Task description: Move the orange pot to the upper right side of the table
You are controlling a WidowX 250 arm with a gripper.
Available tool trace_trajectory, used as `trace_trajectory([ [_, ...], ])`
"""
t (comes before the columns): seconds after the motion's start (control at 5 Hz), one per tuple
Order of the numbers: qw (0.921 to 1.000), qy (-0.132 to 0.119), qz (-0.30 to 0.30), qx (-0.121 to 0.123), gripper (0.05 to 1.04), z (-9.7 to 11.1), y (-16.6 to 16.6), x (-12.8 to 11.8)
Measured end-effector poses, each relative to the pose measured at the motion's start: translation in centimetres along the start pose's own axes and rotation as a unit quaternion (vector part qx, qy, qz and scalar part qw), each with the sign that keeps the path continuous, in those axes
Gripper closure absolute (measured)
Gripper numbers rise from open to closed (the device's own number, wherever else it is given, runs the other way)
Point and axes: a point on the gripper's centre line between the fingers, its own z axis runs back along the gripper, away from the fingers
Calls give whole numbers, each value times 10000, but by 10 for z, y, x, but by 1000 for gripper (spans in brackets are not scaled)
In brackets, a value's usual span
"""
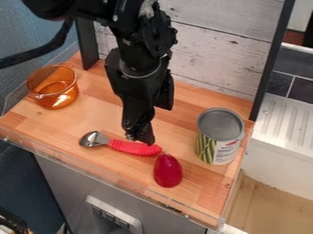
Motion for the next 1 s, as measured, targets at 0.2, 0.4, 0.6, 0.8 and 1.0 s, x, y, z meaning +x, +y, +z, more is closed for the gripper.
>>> trace_trajectory([
  [0.2,9999,24,53,109,84,-4,3,0],
  [0.4,9937,60,1096,231,84,-4,5,35],
  [0.6,9720,-33,2342,172,84,1,0,80],
  [0.8,9429,-277,3310,237,84,-8,-4,126],
  [1.0,9159,-527,3965,345,84,-21,-8,169],
])
